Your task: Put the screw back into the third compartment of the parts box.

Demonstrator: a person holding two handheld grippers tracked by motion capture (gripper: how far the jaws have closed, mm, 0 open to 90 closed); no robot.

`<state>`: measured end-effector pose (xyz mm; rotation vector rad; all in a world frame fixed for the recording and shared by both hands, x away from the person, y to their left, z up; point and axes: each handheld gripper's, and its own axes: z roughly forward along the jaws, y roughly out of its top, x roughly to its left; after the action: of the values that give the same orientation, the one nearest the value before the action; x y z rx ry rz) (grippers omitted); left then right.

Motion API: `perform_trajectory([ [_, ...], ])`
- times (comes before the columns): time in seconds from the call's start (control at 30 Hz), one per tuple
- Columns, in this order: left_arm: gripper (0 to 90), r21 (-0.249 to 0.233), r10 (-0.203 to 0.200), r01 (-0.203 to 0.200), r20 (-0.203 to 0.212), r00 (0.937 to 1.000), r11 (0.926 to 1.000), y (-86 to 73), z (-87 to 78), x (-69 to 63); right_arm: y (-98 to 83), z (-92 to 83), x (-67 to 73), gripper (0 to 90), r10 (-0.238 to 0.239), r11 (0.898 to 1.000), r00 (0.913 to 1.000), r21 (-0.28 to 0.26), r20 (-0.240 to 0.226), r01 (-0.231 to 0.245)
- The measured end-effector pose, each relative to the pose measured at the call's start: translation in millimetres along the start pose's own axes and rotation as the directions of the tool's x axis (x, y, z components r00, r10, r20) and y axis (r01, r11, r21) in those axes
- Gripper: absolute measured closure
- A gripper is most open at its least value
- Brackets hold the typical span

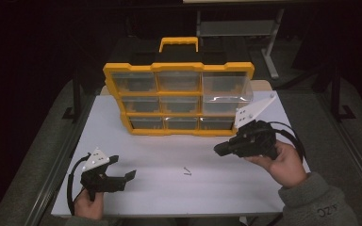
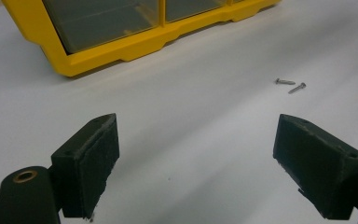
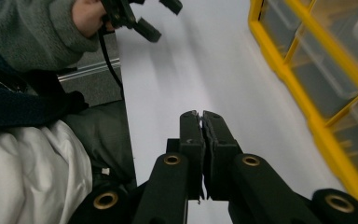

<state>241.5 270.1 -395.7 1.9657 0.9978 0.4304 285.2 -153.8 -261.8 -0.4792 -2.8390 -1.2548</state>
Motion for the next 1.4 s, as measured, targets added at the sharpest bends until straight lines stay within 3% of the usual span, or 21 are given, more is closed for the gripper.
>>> perform_trajectory([
  [0.27,13.7,-0.006,-0.004,0.004,-0.003,1.0000,1.0000,-0.5,-0.4,1.1,35.0,-39.8,-0.2,86.3,-0.035,0.999,0.9993,-0.008,0.013,0.035],
  [0.43,13.7,0.009,0.006,-0.006,-0.001,1.0000,0.9999,-0.6,0.2,1.8,56.8,-56.0,-5.1,86.3,-0.050,0.999,0.9985,0.018,0.024,0.050],
  [0.7,13.7,0.006,0.004,-0.004,0.002,1.0000,1.0000,-0.4,0.5,1.6,90.3,-77.4,-20.5,86.3,-0.034,0.999,0.9972,0.036,0.067,0.032],
  [1.03,13.7,-0.003,-0.012,0.012,0.008,0.9999,0.9999,-0.7,-0.3,-0.1,110.6,-74.9,-55.2,86.3,0.021,0.998,0.9922,0.064,0.123,-0.029],
  [1.2,13.7,-0.010,-0.013,0.013,0.011,0.9999,0.9999,-0.6,-0.7,0.1,111.2,-65.8,-76.8,86.3,0.060,0.994,0.9857,0.085,0.157,-0.074],
  [1.4,13.7,-0.005,-0.010,0.010,0.012,0.9999,0.9999,-0.5,-0.8,0.4,109.6,-58.3,-91.0,86.2,0.097,0.989,0.9801,0.097,0.173,-0.115],
])
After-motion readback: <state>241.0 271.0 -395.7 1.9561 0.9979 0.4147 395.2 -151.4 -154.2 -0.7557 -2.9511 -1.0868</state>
